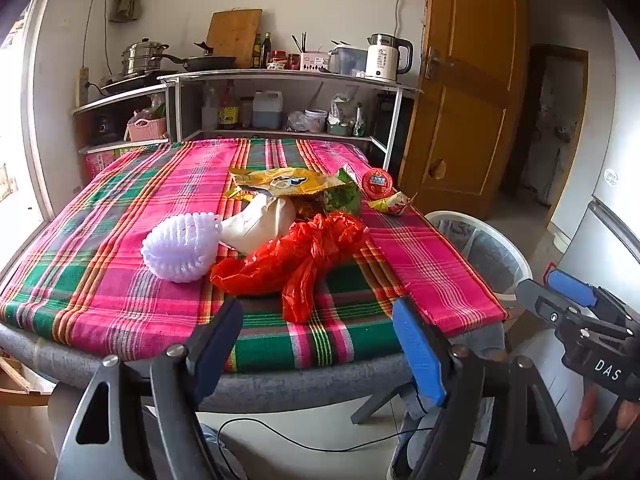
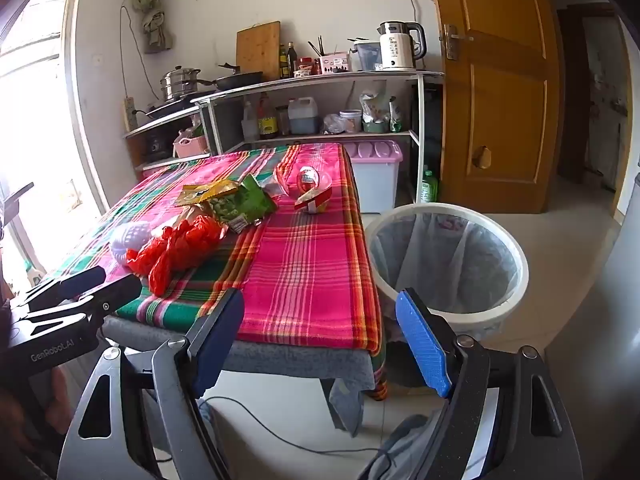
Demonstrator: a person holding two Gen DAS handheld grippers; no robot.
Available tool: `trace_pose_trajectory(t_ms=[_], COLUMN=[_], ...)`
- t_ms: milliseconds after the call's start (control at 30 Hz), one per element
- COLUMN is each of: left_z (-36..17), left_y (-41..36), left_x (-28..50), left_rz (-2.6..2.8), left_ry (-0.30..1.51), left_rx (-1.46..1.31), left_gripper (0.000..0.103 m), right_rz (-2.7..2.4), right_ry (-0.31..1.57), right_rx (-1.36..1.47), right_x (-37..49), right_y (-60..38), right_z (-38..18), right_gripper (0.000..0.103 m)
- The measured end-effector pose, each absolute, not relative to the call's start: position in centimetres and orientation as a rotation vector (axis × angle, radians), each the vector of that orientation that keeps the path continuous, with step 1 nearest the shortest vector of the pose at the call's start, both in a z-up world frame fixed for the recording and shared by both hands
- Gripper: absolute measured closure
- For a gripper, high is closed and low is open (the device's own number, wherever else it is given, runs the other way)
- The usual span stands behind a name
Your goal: Collect trash
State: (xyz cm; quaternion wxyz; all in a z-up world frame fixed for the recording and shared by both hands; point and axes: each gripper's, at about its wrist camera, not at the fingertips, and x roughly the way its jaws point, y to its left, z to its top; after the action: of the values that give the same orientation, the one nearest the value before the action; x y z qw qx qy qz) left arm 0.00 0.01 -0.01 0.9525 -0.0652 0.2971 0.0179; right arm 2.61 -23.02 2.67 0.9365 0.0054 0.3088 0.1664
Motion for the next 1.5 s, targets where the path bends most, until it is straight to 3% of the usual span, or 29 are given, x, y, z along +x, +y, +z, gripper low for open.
trace_pose_trajectory(t_ms=[1500], left_z=[-0.07], left_y=[-0.06], left_x=[-0.06], left_rz=[0.028], left_ry=[0.6], left_rx=[-0.145], left_gripper=[0.024], right_rz=[0.318], right_ry=[0.612], right_rx=[-0.004], right_x=[2.4], right_y=[-23.03], right_z=[2.87], right_gripper=[0.025])
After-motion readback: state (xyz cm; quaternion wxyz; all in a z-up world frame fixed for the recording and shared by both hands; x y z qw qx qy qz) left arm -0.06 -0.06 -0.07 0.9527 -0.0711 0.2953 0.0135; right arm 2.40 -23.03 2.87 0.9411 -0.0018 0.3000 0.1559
